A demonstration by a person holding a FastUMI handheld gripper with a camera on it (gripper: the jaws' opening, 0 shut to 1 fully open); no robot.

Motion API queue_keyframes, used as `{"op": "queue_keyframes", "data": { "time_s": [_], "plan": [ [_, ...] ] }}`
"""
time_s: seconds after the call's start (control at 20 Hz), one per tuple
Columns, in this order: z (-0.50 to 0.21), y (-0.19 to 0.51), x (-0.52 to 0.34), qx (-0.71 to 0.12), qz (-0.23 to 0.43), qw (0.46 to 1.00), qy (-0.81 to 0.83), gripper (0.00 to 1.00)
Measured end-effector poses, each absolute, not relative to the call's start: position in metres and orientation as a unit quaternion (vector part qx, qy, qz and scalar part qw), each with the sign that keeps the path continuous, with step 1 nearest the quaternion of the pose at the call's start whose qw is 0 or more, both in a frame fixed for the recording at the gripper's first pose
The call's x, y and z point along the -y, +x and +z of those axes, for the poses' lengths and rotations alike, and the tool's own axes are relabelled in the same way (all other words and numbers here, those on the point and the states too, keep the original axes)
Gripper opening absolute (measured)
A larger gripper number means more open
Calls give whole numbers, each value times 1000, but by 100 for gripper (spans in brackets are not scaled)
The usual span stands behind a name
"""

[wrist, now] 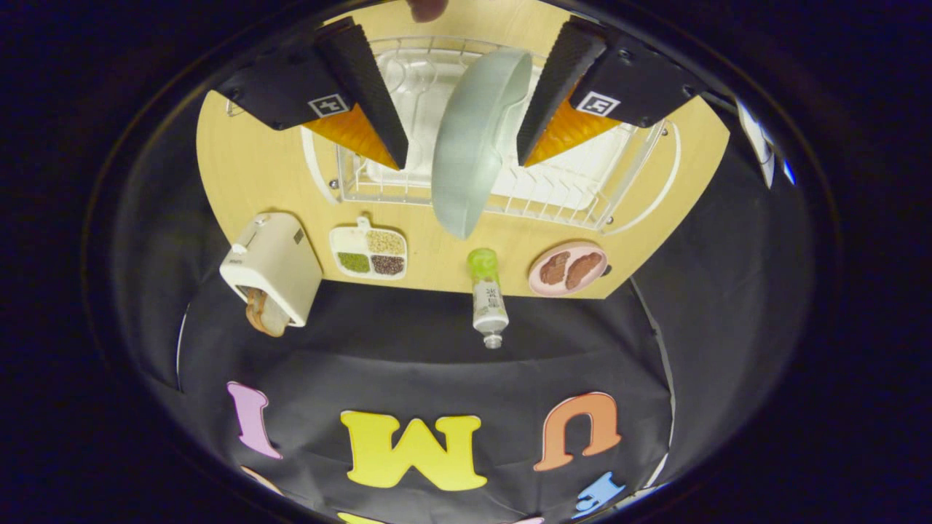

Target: Take the plate from the dish rack, then take the spoon from the basket and place it into the plate.

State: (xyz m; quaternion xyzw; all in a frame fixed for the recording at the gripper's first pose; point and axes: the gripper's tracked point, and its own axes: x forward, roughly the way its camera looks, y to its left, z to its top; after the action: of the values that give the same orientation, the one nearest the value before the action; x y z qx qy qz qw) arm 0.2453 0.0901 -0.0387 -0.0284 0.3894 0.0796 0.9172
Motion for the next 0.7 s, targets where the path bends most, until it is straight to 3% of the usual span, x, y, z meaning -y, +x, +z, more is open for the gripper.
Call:
{"op": "queue_keyframes", "data": {
  "time_s": [0.5,0.7],
  "plan": [
    [-69,250,-101,-442,59,895,12,53],
    [-72,252,-96,-451,30,892,19,46]
  ]
}}
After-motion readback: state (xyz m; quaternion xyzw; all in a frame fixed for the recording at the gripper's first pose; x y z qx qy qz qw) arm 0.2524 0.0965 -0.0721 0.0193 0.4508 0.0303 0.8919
